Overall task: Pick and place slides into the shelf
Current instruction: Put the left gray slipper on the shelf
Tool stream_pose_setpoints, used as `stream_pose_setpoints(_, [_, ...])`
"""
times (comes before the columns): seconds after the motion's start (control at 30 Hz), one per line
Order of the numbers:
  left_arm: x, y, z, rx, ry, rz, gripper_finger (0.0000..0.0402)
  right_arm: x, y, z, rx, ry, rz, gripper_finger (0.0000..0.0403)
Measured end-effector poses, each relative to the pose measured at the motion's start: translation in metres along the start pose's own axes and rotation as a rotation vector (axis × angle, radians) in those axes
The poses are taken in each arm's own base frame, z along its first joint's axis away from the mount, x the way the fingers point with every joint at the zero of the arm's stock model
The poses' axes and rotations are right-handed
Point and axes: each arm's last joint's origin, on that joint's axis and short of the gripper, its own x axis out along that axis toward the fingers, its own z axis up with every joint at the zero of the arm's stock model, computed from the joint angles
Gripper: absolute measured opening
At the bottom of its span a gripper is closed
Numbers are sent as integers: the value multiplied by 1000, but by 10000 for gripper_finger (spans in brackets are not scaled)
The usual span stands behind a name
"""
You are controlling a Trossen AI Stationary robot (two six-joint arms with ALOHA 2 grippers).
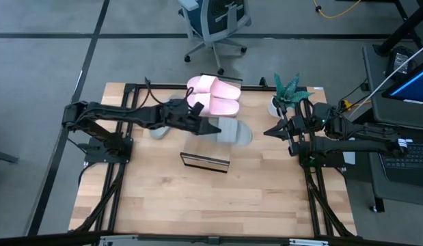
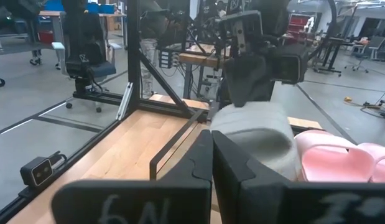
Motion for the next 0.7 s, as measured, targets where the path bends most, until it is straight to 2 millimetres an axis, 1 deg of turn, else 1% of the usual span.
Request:
stream_pose_setpoints(0.3, [-3, -1, 5, -18, 19, -21, 0, 0, 0, 0, 3, 3, 0, 4])
stream_pose_setpoints(0.7, [-8, 8, 23, -61, 26, -15, 0, 0, 0, 0, 5, 4, 0, 4])
